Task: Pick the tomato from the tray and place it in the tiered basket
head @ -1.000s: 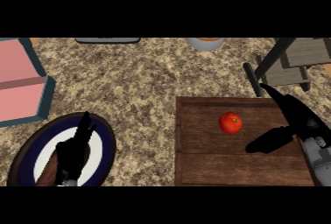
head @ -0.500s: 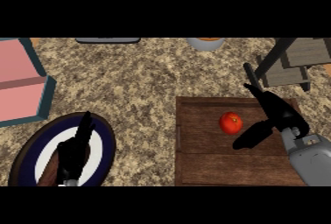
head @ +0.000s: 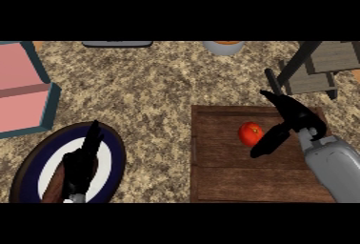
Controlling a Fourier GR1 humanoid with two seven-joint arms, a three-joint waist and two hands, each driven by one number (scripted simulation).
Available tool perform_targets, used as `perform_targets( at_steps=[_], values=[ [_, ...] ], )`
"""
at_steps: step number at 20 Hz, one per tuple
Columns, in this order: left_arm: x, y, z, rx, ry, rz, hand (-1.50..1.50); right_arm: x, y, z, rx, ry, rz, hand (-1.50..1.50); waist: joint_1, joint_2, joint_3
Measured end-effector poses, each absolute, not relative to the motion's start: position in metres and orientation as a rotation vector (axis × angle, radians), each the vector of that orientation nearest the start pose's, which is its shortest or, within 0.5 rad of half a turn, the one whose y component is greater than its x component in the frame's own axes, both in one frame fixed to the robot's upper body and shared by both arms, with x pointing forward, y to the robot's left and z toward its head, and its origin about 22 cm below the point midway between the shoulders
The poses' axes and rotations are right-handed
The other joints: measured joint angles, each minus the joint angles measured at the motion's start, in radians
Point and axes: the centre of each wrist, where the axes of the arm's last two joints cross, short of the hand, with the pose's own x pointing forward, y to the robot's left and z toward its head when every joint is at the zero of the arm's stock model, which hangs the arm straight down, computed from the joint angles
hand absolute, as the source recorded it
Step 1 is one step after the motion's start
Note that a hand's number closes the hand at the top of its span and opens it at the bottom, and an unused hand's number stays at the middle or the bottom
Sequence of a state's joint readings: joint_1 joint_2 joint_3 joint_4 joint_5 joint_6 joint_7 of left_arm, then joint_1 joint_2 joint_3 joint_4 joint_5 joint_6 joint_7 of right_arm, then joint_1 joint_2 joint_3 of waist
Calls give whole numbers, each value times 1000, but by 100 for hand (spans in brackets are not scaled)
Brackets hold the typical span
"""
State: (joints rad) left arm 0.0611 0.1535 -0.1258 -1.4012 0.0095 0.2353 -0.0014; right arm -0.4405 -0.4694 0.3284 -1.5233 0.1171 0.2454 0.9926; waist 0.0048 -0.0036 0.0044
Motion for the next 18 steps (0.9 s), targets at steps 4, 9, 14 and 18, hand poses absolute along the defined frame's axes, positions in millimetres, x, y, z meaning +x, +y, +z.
perform_targets(
  at_steps=[4,9,14,18],
  values=[
    [218,244,-48,253,-1352,-25,0,317,-215,97,-499,-763,822,-150,-1,0,0],
    [219,239,-50,247,-1337,-22,0,318,-212,86,-473,-728,838,-150,-1,0,0],
    [219,244,-48,248,-1346,-27,0,319,-217,74,-446,-692,840,-150,-1,-1,-2],
    [219,243,-45,255,-1335,-25,0,319,-211,65,-430,-691,852,-150,1,-6,-5]
  ],
)
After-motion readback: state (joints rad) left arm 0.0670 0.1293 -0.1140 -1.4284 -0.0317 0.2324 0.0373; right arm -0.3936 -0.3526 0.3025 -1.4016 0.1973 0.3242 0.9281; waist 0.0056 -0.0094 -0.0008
